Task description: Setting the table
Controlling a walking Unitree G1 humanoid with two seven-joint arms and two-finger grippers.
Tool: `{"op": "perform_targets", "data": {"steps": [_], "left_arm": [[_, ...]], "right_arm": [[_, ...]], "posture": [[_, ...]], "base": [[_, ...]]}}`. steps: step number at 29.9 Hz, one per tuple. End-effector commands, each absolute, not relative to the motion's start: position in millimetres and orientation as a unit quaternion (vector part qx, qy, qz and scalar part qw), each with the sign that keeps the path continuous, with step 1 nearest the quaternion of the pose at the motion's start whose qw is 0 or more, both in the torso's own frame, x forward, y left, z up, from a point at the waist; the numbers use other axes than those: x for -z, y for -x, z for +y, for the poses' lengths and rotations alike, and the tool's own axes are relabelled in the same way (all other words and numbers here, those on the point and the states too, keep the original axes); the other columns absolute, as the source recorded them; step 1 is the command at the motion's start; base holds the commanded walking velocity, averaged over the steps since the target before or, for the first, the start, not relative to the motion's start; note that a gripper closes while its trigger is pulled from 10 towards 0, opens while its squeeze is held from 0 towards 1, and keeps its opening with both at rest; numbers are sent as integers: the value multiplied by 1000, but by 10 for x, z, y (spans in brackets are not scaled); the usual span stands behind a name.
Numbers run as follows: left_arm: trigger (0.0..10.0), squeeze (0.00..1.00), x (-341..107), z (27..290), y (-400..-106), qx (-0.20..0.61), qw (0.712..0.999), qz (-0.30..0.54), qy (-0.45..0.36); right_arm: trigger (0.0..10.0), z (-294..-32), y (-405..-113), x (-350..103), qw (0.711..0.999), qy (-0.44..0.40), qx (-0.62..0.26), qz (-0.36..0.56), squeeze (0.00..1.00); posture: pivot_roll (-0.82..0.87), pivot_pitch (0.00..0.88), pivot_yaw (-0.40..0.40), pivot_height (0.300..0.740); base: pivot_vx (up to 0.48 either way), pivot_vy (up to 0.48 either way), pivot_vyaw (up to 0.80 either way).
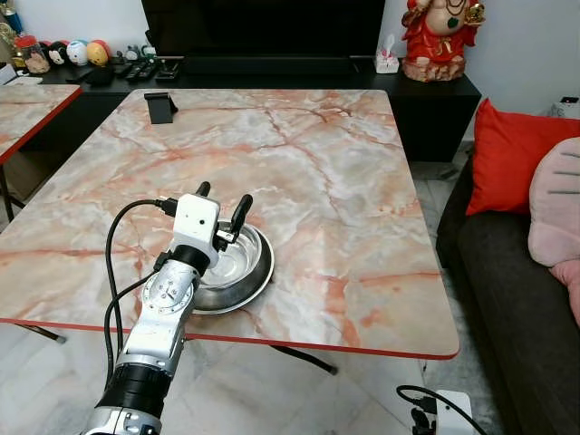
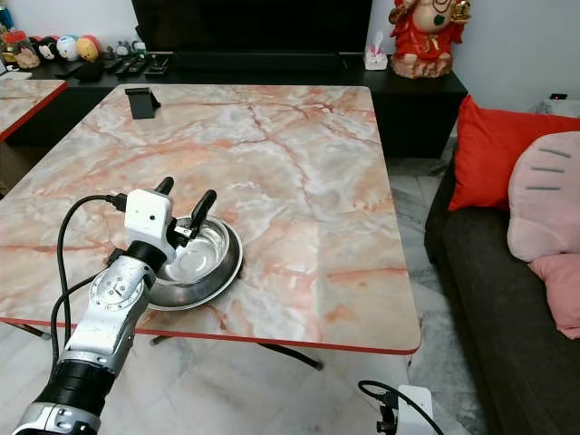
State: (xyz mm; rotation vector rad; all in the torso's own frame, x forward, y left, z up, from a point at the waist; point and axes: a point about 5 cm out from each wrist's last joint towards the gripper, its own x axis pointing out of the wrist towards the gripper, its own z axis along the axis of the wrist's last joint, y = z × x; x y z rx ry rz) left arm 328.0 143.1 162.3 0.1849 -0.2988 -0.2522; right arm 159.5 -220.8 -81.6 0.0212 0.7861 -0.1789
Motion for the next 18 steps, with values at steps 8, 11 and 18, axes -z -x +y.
{"op": "perform_targets", "data": {"steps": [8, 11, 18], "left_arm": [[10000, 0, -1661, 1475, -3289, 116, 978, -152, -87], [10000, 0, -1666, 1478, -3297, 114, 978, -152, -86], [10000, 0, -1693, 1470, -3296, 115, 978, -156, -83]], "right_arm": [[10000, -2183, -1664, 803, 917, -39, 116, 379, 0], [10000, -2174, -1669, 803, 917, -42, 114, 379, 0], [10000, -2135, -1634, 832, 913, -49, 111, 390, 0]], "posture": [[14, 0, 18, 740], [13, 0, 19, 740], [29, 0, 18, 740]], "base": [[0, 285, 0], [0, 306, 0], [0, 307, 0]]}}
